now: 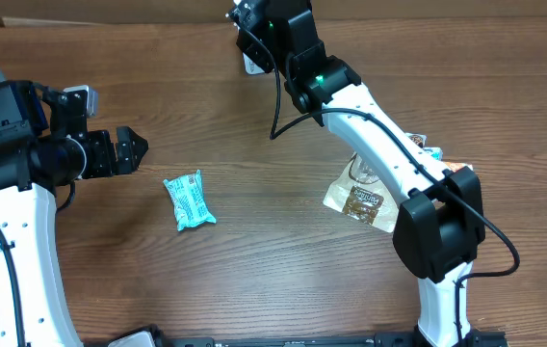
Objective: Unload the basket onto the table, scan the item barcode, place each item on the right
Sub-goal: 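Lift the jar and hold it in front of the white scanner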
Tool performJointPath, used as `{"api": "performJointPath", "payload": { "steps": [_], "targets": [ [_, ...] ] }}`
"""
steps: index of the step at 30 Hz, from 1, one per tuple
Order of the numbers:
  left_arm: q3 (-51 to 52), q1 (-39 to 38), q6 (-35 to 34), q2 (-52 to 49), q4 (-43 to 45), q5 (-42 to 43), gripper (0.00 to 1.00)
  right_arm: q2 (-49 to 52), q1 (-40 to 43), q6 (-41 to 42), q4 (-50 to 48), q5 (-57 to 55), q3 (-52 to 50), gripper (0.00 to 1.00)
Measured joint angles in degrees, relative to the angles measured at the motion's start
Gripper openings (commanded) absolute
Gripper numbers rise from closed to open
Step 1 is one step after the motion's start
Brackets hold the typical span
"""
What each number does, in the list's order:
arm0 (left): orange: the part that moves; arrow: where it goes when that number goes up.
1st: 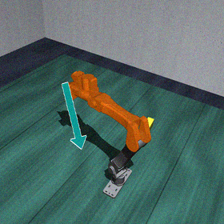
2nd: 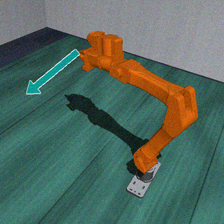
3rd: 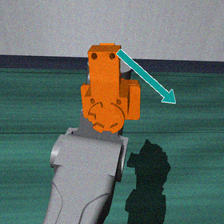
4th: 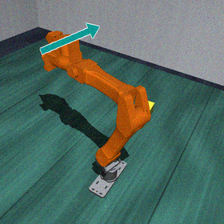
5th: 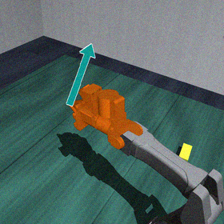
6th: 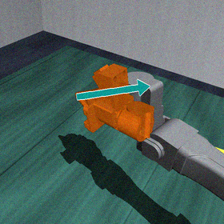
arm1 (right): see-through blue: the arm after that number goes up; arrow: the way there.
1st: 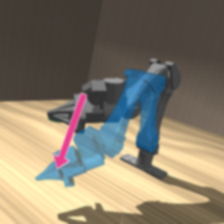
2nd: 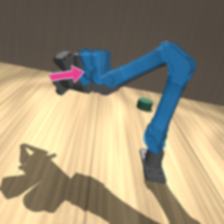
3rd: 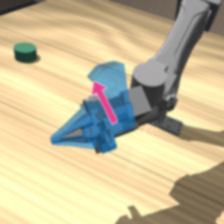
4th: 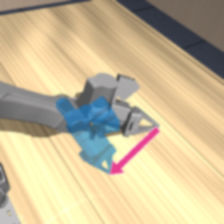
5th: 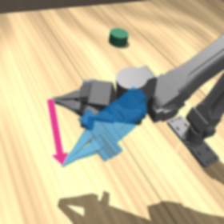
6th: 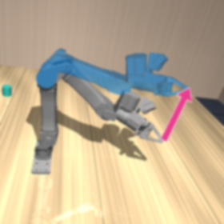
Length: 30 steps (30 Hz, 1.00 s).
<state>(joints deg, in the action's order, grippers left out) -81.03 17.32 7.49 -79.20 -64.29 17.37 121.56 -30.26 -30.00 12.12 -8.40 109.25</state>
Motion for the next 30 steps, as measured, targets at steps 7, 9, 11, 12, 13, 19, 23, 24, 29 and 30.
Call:
{"api": "performJointPath", "payload": {
  "steps": [7, 9, 11, 12, 13, 19, 23, 24, 29, 30],
  "targets": [
    [0.0, 0.0, 0.0, 0.0, 0.0, 0.0, 1.00, 5.5, 1.6, -6.1, -15.8, -1.7, -0.3, 0.52],
    [0.0, 0.0, 0.0, 0.0, 0.1, 0.0, 1.00, 8.0, 2.1, -7.8, -21.4, -2.1, -0.3, 0.52],
    [0.0, 0.0, 0.0, 0.0, 0.0, 0.0, 1.00, 11.0, 2.6, -11.0, -27.0, -3.2, -0.5, 0.52],
    [0.0, 0.0, 0.0, 0.0, 0.0, 0.0, 1.00, 12.2, 2.7, -12.7, -29.2, -3.7, -0.5, 0.52],
    [0.0, 0.0, 0.0, 0.0, 0.0, 0.0, 1.00, 13.2, 2.8, -14.4, -30.2, -3.9, -0.6, 0.52],
    [0.0, 0.0, 0.0, 0.0, 0.0, 0.0, 1.00, 18.7, 2.8, -23.1, -32.2, -4.5, -0.6, 0.48],
    [0.0, 0.0, 0.0, 0.0, 0.0, 0.0, 1.00, 20.4, 2.8, -24.7, -32.2, -4.5, -0.6, 0.48],
    [0.0, 0.0, 0.0, 0.0, 0.0, 0.0, 1.00, 20.5, 2.8, -25.0, -32.3, -4.5, -0.6, 0.48],
    [0.0, 0.0, 0.0, 0.0, 0.0, 0.0, 1.00, 20.5, 2.8, -25.6, -33.3, -4.5, -0.6, 0.48],
    [0.0, 0.0, 0.0, 0.0, 0.0, 0.0, 1.00, 20.5, 2.8, -25.6, -32.9, -4.6, -0.6, 0.48]
  ]
}}
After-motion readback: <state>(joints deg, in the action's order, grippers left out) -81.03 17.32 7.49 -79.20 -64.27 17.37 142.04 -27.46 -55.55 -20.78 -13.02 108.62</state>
